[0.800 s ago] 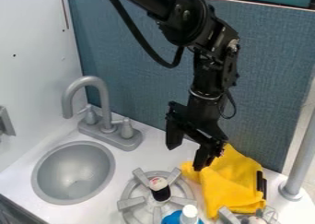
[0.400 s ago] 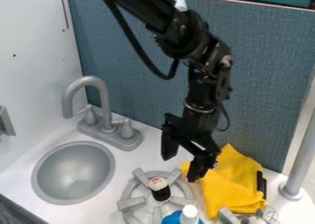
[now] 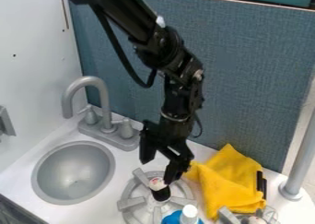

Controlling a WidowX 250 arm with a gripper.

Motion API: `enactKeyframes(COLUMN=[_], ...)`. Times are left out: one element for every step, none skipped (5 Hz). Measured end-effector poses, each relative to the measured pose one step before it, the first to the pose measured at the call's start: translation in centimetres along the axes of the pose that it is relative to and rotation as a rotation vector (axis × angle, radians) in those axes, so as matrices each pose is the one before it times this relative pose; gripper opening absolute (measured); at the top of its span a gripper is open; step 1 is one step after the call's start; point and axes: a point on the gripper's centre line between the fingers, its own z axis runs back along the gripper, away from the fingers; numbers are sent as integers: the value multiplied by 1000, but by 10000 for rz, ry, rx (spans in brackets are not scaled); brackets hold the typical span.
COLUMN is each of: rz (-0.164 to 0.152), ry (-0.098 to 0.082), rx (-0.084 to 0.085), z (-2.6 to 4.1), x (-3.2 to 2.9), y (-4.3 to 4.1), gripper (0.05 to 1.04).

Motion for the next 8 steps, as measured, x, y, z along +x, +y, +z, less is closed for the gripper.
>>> enactKeyframes(rz=[166, 120, 73, 167, 72, 62, 231, 253], ry=[140, 379, 46, -90, 146, 135, -199, -110], rx=[-184, -412, -54, -200, -118, -135, -302, -122], z=[-1426, -2002, -639, -1017, -713, -760, -9, -29], x=[-140, -82, 675, 706, 663, 578, 394, 155], y=[754, 210, 314, 521, 487, -110, -407, -195], gripper=[1000, 1000, 1000, 1000, 1000, 973, 882, 645])
